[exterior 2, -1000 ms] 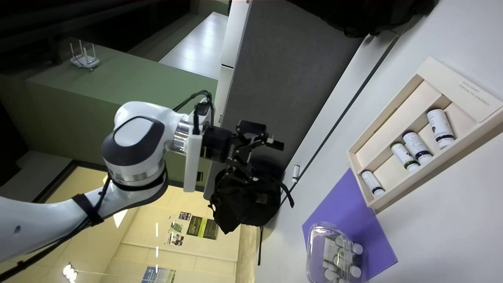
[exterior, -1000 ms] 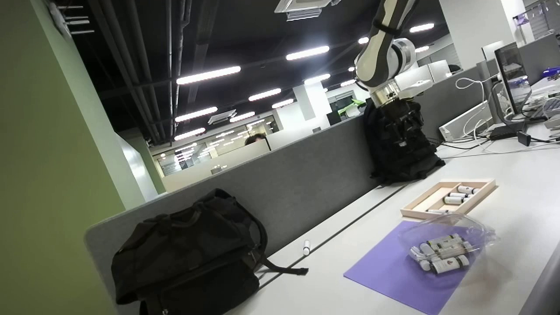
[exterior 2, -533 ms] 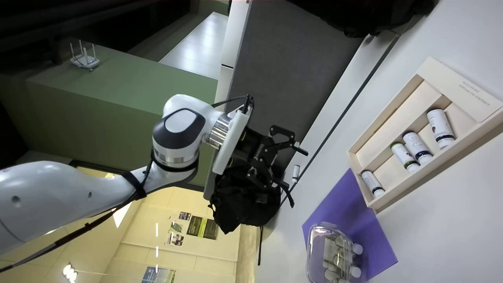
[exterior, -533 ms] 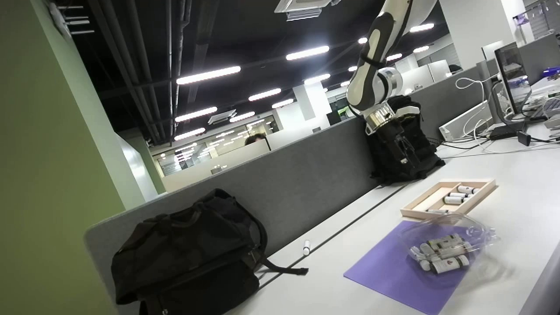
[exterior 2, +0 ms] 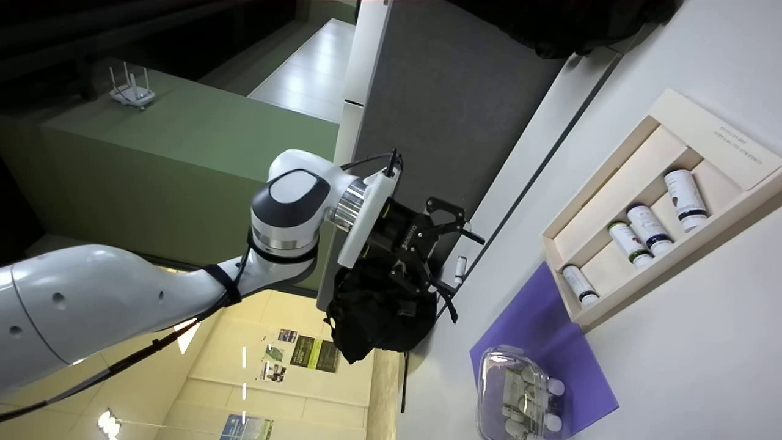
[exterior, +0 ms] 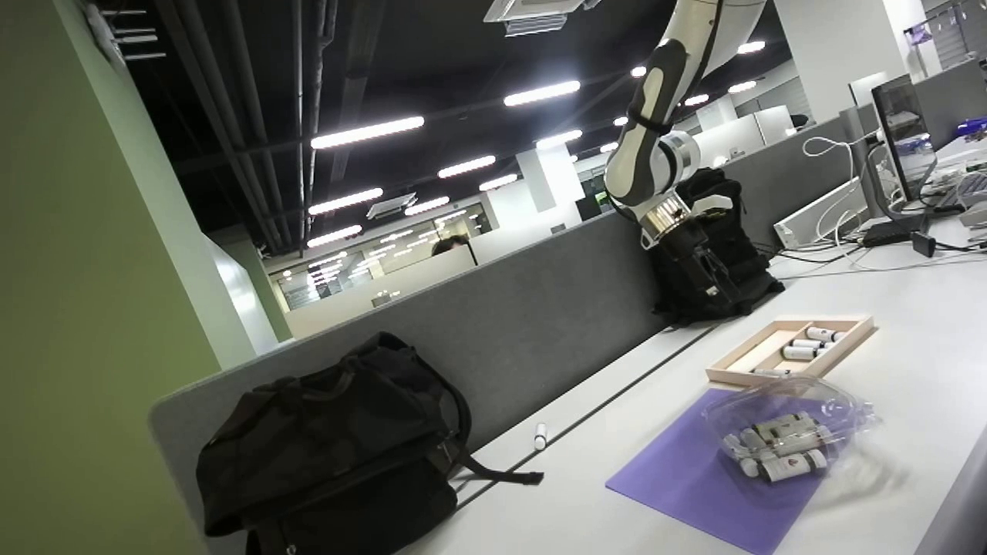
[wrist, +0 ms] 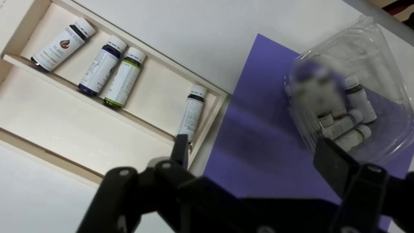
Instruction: Remove the bottle from the tray and put it on the table
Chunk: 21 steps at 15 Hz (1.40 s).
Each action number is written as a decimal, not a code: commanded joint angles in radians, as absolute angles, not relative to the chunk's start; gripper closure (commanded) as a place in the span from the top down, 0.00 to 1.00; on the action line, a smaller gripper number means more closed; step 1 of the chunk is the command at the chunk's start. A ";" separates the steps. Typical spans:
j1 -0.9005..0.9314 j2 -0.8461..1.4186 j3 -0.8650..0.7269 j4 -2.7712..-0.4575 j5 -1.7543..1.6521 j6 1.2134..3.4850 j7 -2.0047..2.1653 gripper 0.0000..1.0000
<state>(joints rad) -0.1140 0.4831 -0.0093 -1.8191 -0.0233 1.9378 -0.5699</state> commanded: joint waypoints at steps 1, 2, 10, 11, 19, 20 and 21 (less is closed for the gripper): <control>-0.144 0.549 -0.019 -1.827 -0.023 1.997 -0.523 1.00; -0.154 0.574 -0.025 -1.830 -0.021 2.031 -0.509 1.00; -0.234 0.728 -0.011 -1.776 0.043 2.196 -0.467 1.00; -0.234 0.730 -0.009 -1.772 0.045 2.191 -0.457 1.00; -0.209 0.746 -0.029 -1.764 0.027 2.163 -0.354 1.00; -0.208 0.749 -0.030 -1.763 0.024 2.158 -0.350 1.00; -0.208 0.751 -0.032 -1.762 0.022 2.155 -0.346 1.00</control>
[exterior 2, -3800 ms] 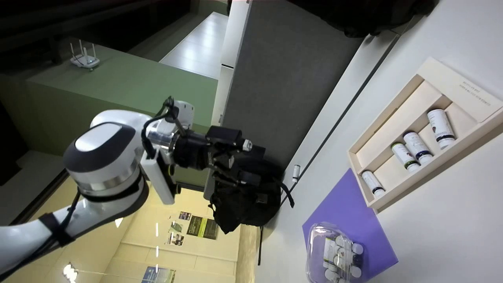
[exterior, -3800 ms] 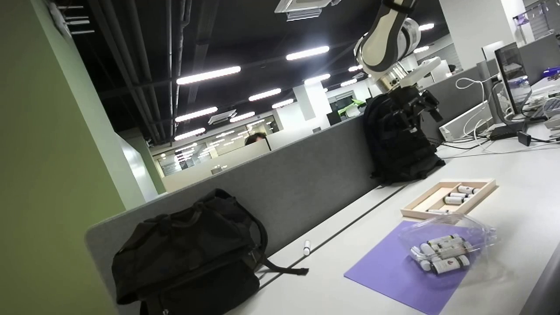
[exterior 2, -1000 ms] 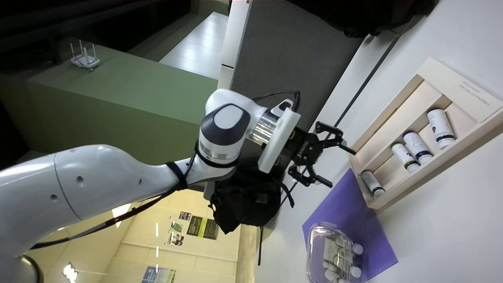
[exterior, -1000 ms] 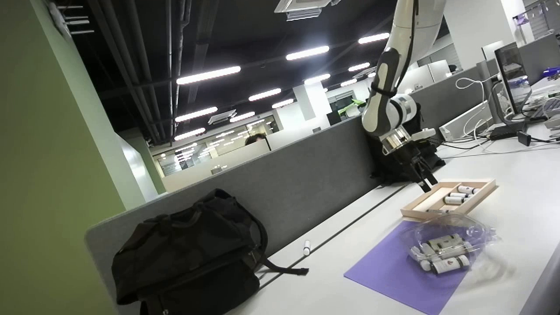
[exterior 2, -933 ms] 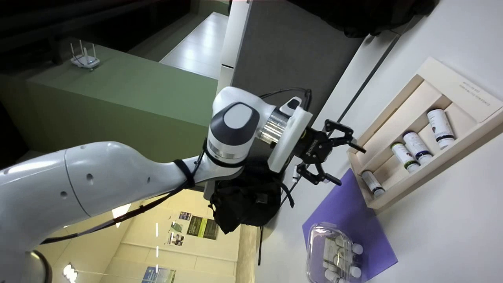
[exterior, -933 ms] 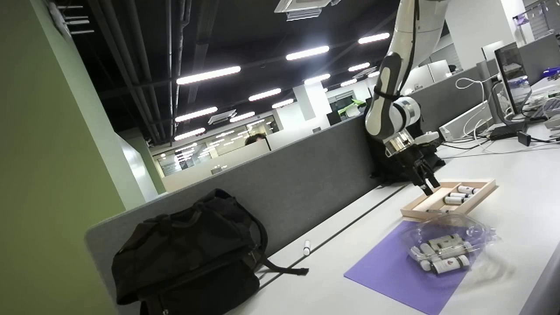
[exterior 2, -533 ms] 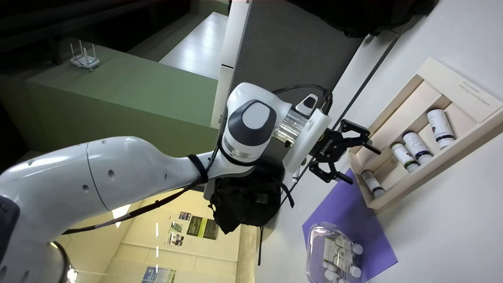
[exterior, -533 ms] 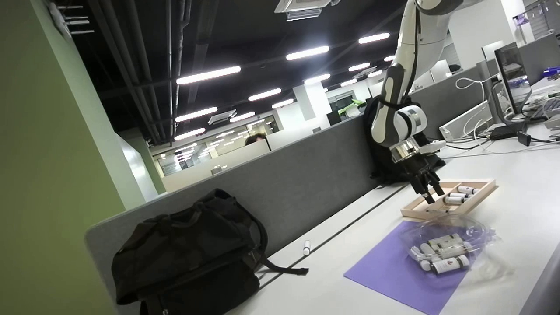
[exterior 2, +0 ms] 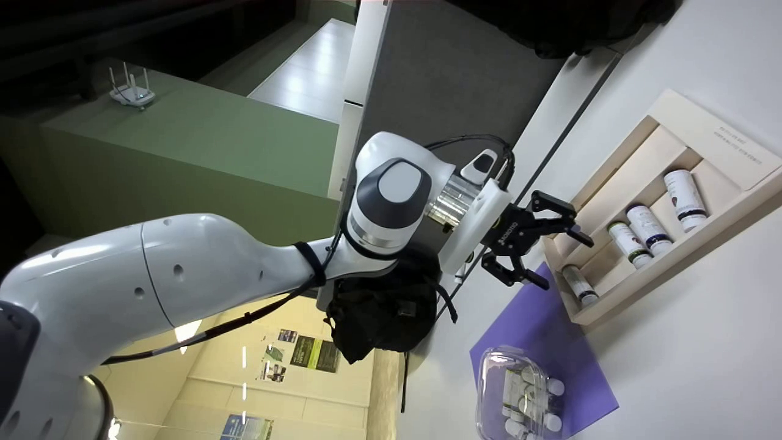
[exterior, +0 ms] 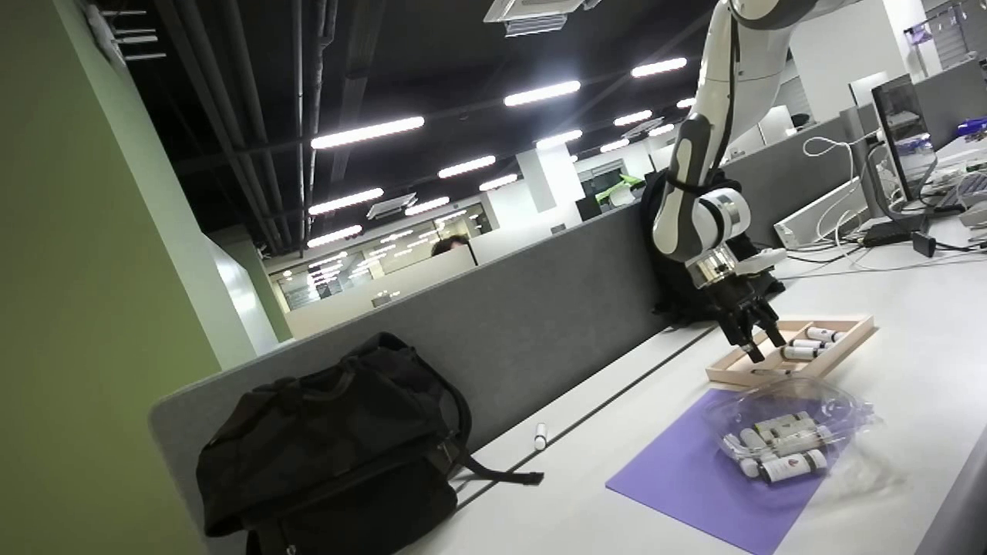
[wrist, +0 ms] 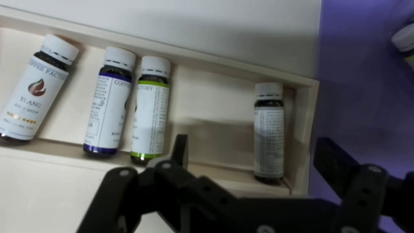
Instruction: Remove the bottle from the tray and put it on the table
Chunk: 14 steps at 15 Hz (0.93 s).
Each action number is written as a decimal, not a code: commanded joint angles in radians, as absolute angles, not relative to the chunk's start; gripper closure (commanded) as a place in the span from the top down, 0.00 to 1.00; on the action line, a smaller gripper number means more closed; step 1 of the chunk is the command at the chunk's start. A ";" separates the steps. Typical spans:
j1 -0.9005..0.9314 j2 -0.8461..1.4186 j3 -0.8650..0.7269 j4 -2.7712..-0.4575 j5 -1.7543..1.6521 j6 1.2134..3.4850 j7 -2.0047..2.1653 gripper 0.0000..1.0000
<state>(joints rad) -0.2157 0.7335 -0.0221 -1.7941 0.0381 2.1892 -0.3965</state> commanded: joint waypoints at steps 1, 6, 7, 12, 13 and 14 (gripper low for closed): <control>-0.208 0.754 -0.034 -1.761 0.020 2.154 -0.343 1.00; -0.203 0.774 -0.044 -1.755 0.008 2.153 -0.328 1.00; -0.202 0.779 -0.046 -1.753 0.004 2.150 -0.325 1.00; -0.190 0.798 -0.054 -1.749 -0.022 2.158 -0.301 1.00; -0.189 0.800 -0.053 -1.750 -0.027 2.165 -0.302 1.00; -0.187 0.801 -0.052 -1.751 -0.030 2.173 -0.304 1.00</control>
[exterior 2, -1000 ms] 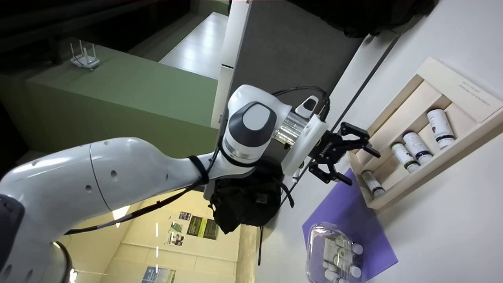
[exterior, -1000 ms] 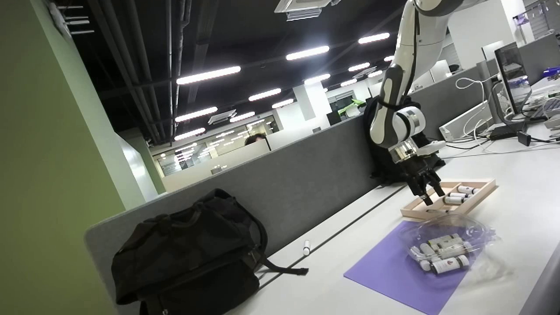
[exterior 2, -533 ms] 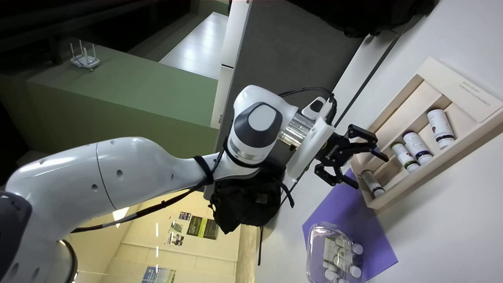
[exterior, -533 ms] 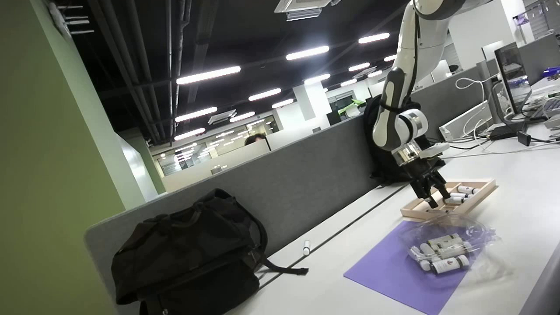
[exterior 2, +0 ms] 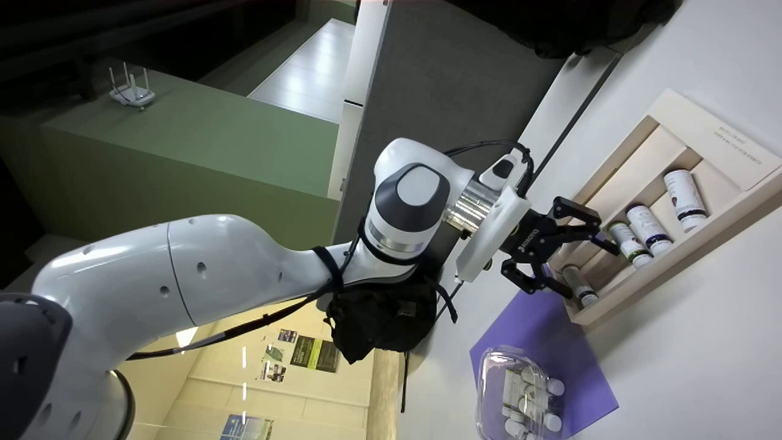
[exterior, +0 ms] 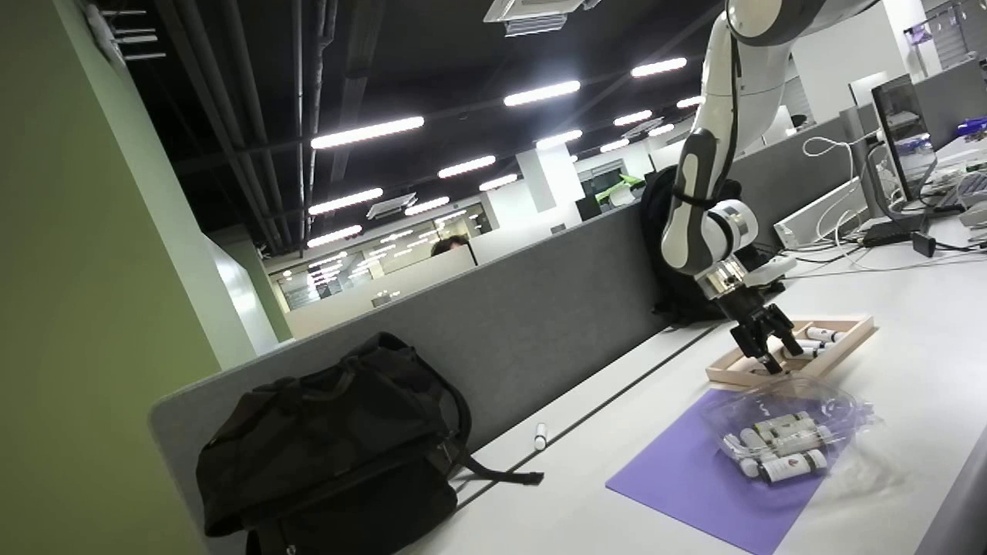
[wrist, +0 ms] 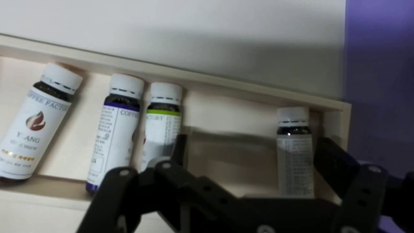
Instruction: Remove the bottle from the tray and put it on the table
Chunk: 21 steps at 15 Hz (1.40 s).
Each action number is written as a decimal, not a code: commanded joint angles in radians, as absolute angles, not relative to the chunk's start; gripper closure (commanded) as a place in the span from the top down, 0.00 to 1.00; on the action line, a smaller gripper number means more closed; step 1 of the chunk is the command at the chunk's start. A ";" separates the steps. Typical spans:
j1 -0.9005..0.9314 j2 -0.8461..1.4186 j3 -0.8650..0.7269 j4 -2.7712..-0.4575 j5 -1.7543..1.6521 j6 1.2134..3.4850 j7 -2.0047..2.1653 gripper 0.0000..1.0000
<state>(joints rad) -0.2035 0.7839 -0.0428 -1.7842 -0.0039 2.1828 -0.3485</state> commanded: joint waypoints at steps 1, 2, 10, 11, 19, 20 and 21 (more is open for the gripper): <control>-0.184 0.800 -0.050 -1.755 -0.032 2.181 -0.306 1.00; -0.182 0.800 -0.049 -1.756 -0.035 2.184 -0.309 1.00; -0.163 0.790 -0.045 -1.770 -0.063 2.205 -0.317 0.54; -0.162 0.787 -0.043 -1.772 -0.062 2.208 -0.319 0.48; -0.174 0.703 0.000 -1.782 -0.033 2.083 -0.376 0.11; -0.170 0.681 0.009 -1.779 -0.032 2.050 -0.385 0.11; -0.164 0.664 0.016 -1.774 -0.030 2.022 -0.389 0.11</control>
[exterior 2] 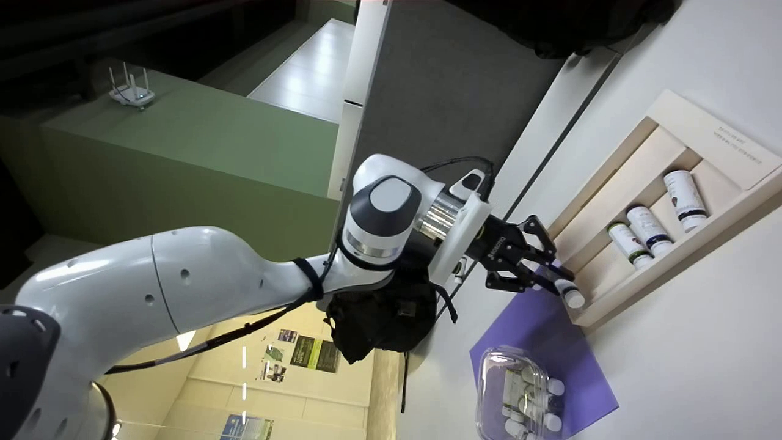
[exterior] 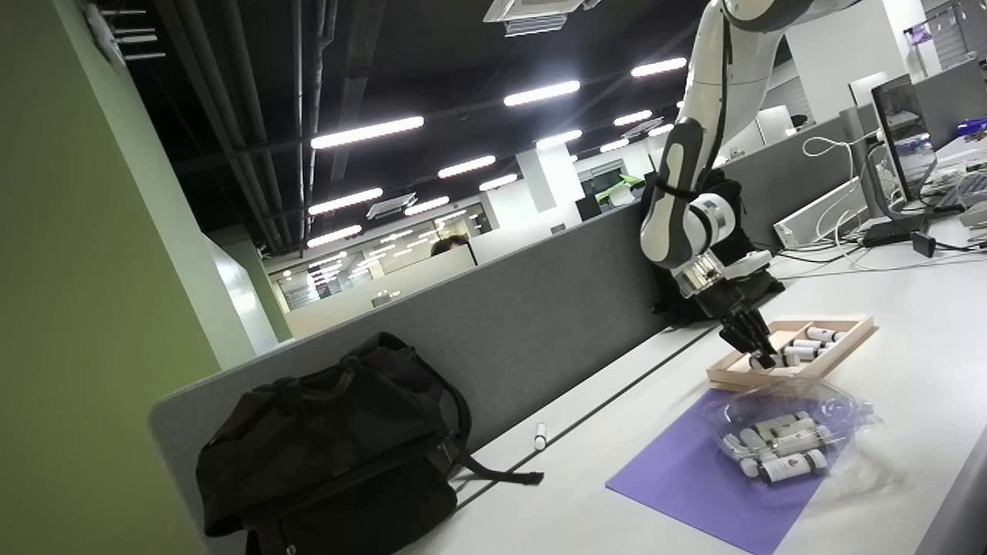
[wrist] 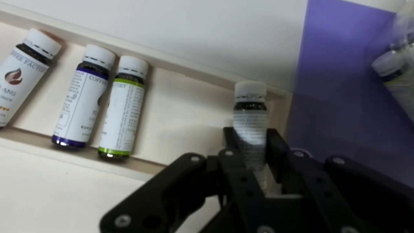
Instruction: Remove the bottle from the tray and put it on the table
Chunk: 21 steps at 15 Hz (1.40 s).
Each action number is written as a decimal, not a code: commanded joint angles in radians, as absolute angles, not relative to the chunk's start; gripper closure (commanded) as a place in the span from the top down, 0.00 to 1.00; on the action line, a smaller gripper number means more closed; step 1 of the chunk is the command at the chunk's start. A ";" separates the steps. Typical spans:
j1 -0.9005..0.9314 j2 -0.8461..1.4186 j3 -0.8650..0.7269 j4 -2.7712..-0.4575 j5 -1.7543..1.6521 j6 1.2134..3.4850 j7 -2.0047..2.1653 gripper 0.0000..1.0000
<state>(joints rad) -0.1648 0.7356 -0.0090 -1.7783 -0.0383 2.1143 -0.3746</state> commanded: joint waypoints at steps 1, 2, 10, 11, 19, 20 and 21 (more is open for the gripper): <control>-0.155 0.649 0.021 -1.770 -0.033 2.013 -0.386 0.11; -0.147 0.643 0.028 -1.765 -0.033 2.020 -0.384 0.11; -0.076 0.813 0.050 -1.641 0.027 2.112 -0.263 0.11; -0.072 0.836 0.050 -1.623 0.033 2.109 -0.255 0.11; -0.082 0.779 0.071 -1.611 0.050 2.089 -0.283 0.92; -0.089 0.755 0.080 -1.614 0.063 2.072 -0.289 0.97; -0.075 0.821 0.066 -1.594 0.040 2.112 -0.291 0.79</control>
<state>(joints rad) -0.0727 0.8173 0.0627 -1.5987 0.0439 2.1139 -0.2928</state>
